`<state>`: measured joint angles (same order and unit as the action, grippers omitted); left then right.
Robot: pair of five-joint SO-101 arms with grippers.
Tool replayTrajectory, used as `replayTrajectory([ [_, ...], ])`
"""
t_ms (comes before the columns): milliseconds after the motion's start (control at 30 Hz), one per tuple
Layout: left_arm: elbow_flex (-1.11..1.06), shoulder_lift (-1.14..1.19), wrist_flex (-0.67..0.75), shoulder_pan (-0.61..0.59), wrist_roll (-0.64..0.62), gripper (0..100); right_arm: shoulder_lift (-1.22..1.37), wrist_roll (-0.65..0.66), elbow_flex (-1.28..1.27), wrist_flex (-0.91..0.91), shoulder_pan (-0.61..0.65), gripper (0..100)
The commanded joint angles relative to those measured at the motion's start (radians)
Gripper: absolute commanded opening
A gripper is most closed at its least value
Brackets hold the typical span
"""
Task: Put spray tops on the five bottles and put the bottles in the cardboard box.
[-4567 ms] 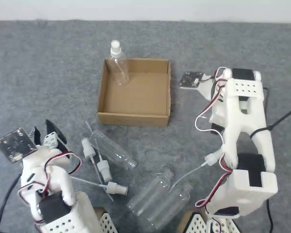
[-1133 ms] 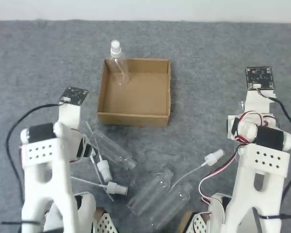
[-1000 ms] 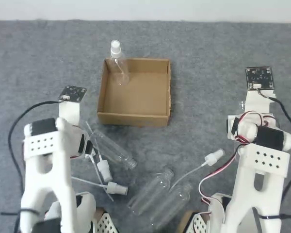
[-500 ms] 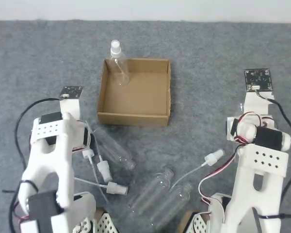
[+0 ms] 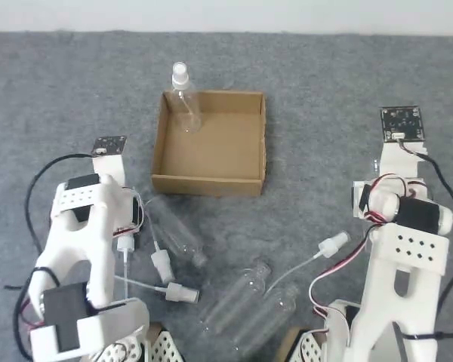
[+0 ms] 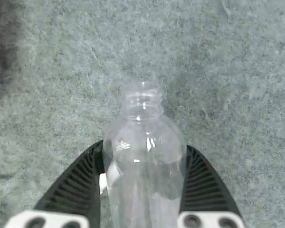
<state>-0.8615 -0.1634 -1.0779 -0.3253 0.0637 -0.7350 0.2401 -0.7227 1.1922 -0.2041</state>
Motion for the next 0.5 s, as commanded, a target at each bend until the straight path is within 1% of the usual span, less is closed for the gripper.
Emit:
replayTrajectory([
  [0, 0.061, -0.015, 0.020, -0.003, -0.011, 6, -0.038, -0.005, 0.014, -0.019, -0.013, 6.9],
  [133, 0.091, -0.017, 0.003, -0.005, -0.011, 3, -0.039, -0.005, 0.012, -0.018, -0.005, 6.9],
  [267, 0.148, -0.051, -0.063, -0.005, -0.011, 2, -0.042, -0.003, 0.012, -0.018, -0.005, 6.9],
  [400, 0.165, -0.178, -0.101, -0.003, -0.012, 2, -0.042, -0.008, 0.012, -0.016, 0.001, 6.9],
  [467, 0.160, -0.255, -0.103, -0.003, -0.012, 2, -0.044, -0.008, 0.014, -0.013, 0.033, 6.9],
])
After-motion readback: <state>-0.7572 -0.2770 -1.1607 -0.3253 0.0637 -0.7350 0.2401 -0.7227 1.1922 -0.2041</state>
